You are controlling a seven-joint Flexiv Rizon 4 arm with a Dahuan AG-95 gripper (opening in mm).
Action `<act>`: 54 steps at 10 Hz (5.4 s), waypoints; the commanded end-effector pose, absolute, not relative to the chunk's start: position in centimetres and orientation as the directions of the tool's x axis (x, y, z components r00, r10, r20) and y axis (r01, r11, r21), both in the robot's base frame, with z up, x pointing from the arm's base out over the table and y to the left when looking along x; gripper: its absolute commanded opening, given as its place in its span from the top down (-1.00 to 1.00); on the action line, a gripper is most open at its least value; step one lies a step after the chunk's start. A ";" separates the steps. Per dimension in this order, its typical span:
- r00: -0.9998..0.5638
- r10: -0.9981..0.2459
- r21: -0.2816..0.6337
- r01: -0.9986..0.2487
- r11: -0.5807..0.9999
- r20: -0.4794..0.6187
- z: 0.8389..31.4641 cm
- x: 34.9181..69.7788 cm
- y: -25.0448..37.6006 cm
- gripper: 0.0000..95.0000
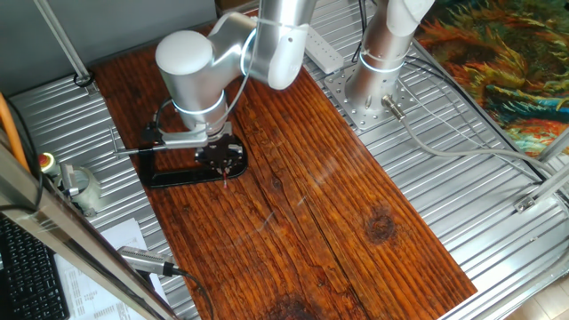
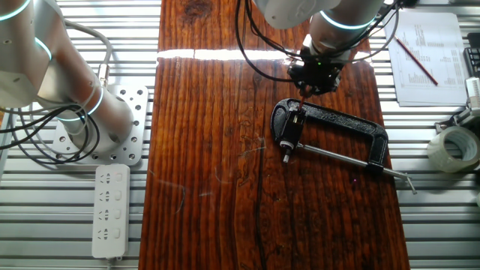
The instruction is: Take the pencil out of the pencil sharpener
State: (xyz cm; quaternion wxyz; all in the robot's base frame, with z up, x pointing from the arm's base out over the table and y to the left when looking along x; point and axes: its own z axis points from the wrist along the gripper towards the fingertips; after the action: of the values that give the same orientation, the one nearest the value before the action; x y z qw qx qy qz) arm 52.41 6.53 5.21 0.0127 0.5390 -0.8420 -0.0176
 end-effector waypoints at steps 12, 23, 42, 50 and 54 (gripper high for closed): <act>-0.441 -0.897 0.046 -0.896 0.441 -0.009 5.5 53.0 7.9 1.00; -0.440 -0.898 0.059 -0.897 0.439 -0.016 5.8 54.4 9.8 1.00; -0.433 -0.902 0.084 -0.898 0.431 0.000 8.0 58.7 13.6 1.00; -0.414 -0.910 0.051 -0.909 0.414 0.016 6.3 59.5 14.4 1.00; -0.418 -0.908 0.048 -0.908 0.417 -0.003 4.0 60.4 14.5 1.00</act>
State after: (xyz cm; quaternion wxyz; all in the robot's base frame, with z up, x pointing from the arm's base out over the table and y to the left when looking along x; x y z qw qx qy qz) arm 60.53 14.60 3.78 0.0115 0.5383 -0.8424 -0.0218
